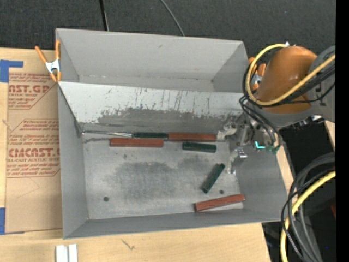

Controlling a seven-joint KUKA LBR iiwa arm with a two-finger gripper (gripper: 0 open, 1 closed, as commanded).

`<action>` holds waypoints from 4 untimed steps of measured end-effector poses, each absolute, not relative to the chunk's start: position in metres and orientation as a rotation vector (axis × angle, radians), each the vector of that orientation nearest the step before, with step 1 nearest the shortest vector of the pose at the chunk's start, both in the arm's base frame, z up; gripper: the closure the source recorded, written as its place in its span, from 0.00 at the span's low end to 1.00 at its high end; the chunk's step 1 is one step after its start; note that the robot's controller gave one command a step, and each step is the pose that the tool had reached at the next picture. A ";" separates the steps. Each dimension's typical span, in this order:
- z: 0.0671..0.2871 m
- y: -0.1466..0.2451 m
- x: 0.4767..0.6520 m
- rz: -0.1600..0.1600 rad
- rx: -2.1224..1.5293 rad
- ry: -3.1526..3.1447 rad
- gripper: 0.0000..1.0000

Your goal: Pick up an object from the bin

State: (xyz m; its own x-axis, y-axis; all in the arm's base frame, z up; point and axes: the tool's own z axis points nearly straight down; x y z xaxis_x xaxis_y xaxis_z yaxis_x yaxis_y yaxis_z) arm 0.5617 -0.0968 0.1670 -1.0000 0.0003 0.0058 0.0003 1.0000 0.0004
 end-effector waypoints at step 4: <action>0.161 -0.084 0.481 0.001 0.923 -3.006 0.00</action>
Offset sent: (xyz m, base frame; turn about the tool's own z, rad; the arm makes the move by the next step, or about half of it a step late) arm -0.0717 0.0332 -0.0317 -0.3470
